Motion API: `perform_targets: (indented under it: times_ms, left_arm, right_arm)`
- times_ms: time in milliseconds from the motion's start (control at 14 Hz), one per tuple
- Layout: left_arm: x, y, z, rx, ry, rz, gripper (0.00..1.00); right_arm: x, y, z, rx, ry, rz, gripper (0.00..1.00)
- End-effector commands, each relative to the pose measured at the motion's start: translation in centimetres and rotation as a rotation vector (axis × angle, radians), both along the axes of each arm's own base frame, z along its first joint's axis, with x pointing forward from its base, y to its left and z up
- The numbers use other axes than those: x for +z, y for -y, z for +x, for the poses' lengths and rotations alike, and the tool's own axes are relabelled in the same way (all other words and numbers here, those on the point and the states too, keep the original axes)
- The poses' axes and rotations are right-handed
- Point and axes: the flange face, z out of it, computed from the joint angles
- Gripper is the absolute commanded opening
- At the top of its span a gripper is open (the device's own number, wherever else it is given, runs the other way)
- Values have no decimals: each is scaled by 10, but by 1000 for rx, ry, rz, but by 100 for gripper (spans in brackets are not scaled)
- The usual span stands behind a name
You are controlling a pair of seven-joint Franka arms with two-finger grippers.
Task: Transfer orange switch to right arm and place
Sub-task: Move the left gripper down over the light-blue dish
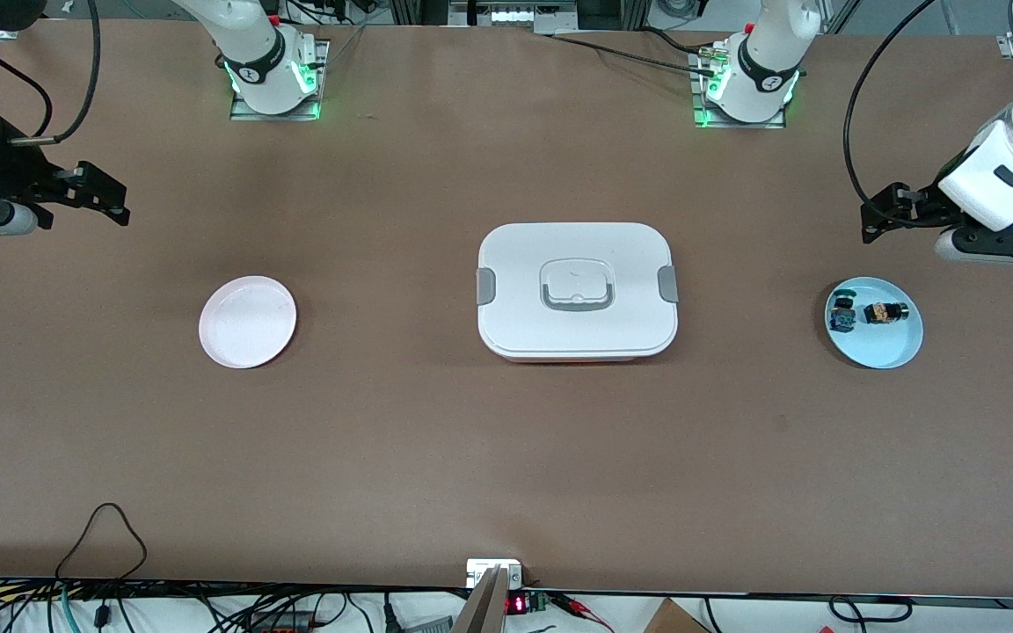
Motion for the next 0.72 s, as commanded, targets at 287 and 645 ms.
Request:
perform_targets:
  times_ms: [287, 645]
  left_arm:
    - [5, 2, 1, 2, -7, -16, 100]
    - [4, -1, 1, 11, -11, -17, 100]
  right_arm:
    - [9, -30, -2, 50, 26, 16, 100]
    - [-5, 11, 4, -25, -1, 15, 100]
